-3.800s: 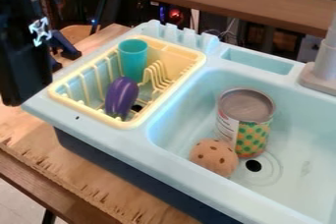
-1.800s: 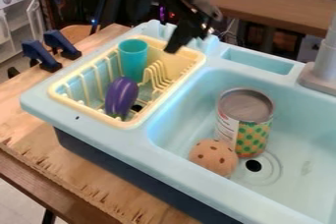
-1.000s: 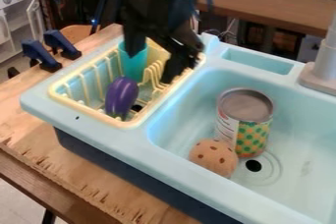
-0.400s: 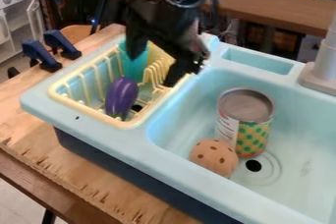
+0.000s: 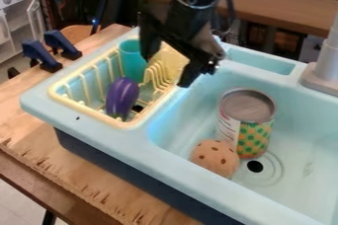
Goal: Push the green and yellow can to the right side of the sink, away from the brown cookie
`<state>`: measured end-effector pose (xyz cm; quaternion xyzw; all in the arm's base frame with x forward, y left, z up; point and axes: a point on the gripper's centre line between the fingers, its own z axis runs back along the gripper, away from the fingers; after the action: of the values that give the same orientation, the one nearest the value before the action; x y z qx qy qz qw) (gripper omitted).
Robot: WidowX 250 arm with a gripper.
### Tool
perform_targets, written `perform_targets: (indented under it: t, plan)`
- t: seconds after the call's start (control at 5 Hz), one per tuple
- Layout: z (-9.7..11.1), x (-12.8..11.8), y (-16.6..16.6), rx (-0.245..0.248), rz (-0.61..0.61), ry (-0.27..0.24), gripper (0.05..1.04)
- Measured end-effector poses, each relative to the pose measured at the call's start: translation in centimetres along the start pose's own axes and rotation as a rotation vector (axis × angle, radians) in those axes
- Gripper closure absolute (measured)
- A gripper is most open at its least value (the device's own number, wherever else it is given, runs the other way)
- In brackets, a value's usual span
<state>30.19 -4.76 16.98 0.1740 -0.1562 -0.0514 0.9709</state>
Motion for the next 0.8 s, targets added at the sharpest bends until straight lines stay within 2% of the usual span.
perform_targets:
  t: [0.2, 0.8]
  plan:
    - [-0.9, 0.0, -0.9, 0.008, -0.006, 0.023, 0.081]
    - [-2.8, 0.3, -0.9, 0.031, 0.007, 0.051, 0.081]
